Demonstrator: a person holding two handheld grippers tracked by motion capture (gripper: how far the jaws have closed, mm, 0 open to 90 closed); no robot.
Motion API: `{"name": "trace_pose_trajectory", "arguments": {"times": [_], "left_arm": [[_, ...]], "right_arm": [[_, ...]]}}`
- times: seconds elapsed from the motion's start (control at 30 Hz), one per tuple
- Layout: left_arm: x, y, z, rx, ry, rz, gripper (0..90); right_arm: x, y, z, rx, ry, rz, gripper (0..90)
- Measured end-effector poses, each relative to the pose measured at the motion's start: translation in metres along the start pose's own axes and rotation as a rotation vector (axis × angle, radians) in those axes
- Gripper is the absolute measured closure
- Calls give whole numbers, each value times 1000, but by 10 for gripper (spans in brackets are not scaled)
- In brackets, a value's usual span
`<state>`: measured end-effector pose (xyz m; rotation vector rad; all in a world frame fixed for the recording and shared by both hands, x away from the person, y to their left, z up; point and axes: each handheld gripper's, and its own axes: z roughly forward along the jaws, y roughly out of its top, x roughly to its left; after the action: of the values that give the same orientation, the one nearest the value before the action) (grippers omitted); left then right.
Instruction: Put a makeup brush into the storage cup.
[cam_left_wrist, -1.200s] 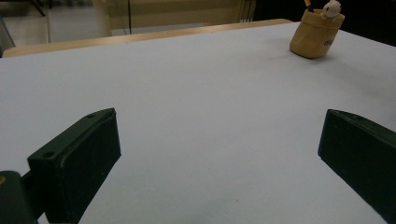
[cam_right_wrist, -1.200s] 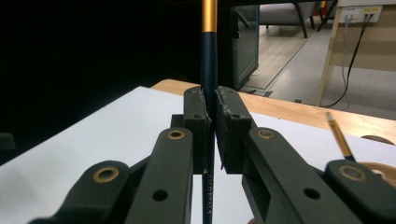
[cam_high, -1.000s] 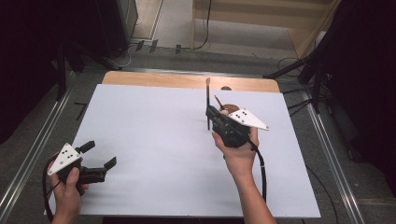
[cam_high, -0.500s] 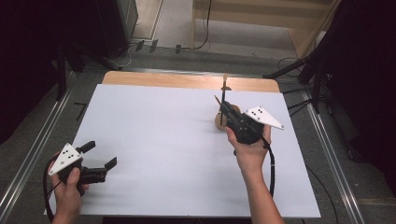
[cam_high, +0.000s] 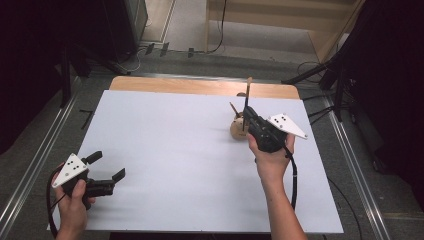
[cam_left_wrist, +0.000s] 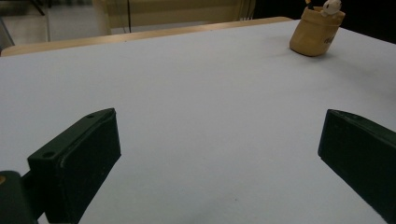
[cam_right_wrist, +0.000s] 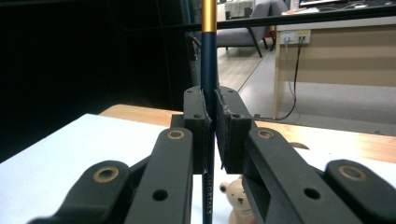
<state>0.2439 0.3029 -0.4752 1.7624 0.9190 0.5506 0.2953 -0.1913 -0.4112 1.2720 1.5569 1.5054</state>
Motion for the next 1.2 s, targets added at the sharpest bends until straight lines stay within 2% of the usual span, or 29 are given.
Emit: {"name": "trace_pose_trajectory", "arguments": {"times": [0.37, 0.43, 0.67, 1.2], "left_arm": [[0, 0, 0, -2, 1, -1, 0], [0, 0, -1, 1, 2, 0, 0], [0, 0, -1, 2, 1, 1, 0], [0, 0, 0, 1, -3, 0, 0]], "right_arm": [[-10, -6, 7, -15, -18, -7, 846], [-12, -7, 9, -23, -28, -20, 846], [-18, -9, 13, -32, -46, -15, 846], [-35, -19, 25, -11, -80, -6, 846]]}}
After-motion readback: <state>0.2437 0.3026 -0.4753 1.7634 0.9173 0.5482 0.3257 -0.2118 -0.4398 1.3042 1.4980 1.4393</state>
